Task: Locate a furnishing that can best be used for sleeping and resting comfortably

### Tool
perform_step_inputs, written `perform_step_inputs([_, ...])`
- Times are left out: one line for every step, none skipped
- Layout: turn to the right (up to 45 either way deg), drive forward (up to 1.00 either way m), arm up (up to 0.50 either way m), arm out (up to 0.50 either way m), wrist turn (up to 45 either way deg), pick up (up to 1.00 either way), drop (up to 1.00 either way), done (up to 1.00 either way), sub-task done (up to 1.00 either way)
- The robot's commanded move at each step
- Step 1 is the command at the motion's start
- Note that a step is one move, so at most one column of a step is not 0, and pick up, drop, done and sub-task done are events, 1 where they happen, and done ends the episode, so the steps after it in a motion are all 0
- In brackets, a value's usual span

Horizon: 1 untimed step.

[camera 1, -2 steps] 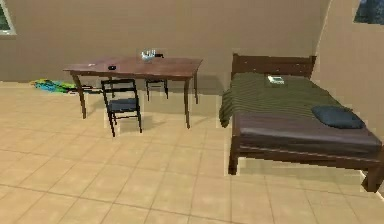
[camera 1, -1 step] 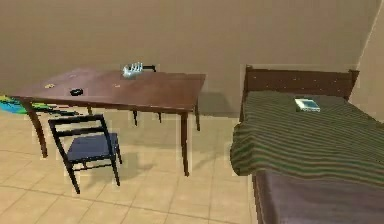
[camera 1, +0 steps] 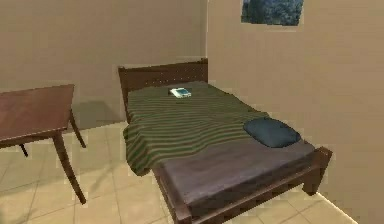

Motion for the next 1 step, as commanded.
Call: perform_step_inputs([0.0,0.0,0.0,0.0,0.0,0.0,0.0,1.0,0.0])
